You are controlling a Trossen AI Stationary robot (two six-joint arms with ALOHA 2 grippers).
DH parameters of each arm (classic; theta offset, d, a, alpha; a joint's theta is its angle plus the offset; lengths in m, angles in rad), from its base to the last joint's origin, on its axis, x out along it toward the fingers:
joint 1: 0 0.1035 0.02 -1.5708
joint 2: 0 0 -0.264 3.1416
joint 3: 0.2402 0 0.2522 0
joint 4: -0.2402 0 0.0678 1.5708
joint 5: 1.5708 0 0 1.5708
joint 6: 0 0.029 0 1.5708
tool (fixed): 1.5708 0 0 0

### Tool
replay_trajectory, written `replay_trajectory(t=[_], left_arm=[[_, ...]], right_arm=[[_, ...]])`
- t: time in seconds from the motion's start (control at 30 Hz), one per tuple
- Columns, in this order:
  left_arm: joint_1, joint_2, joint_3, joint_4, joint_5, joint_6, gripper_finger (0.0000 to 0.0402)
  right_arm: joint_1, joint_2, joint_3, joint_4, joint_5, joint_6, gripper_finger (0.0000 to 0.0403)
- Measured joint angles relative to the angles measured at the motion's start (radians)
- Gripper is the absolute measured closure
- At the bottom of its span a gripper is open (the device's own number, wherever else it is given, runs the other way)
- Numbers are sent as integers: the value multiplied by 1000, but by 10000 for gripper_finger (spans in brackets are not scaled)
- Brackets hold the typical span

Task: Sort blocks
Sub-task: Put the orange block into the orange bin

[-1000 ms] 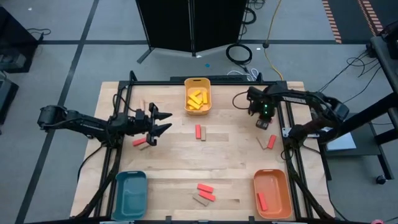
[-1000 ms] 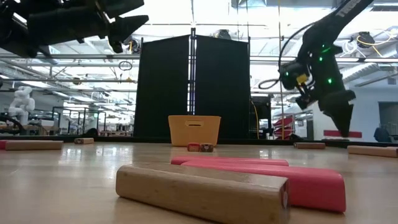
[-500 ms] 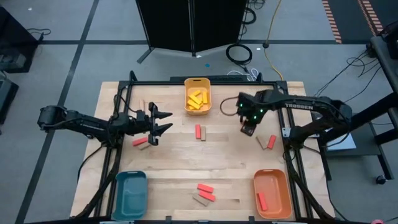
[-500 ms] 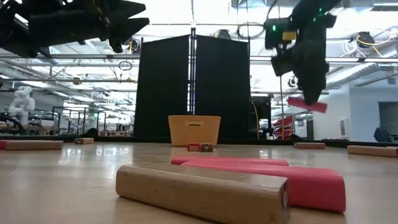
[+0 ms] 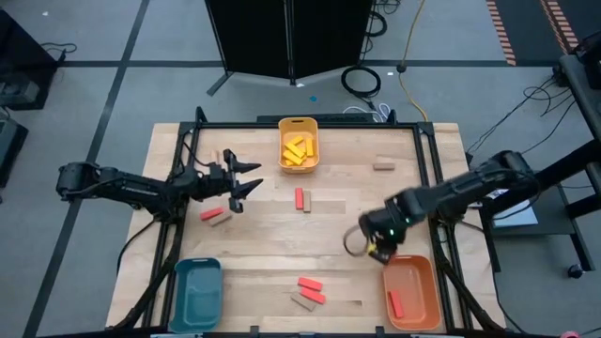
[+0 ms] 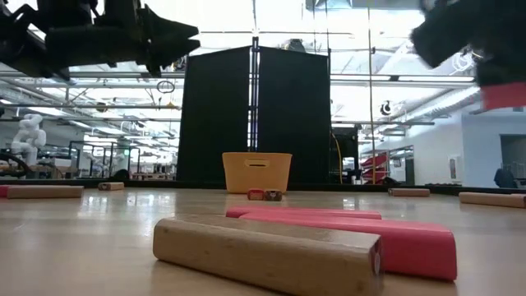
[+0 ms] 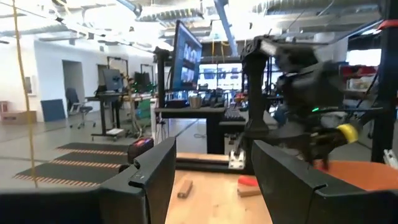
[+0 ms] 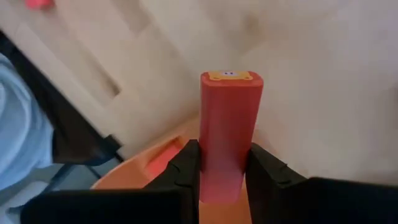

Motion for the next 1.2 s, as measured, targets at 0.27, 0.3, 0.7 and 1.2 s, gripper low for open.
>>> replay_trajectory(t=[0.27,0.3,0.7,1.2], left_arm=[[40,0,0,-10,0,-2,194],[41,0,0,-10,0,-2,194],[41,0,0,-2,0,-55,194],[40,0,0,5,0,-72,194]], right_arm=[[255,2,2,136,-18,430,342],[282,4,2,139,-18,476,342],[472,12,2,152,57,898,336],[509,12,2,149,69,1008,267]])
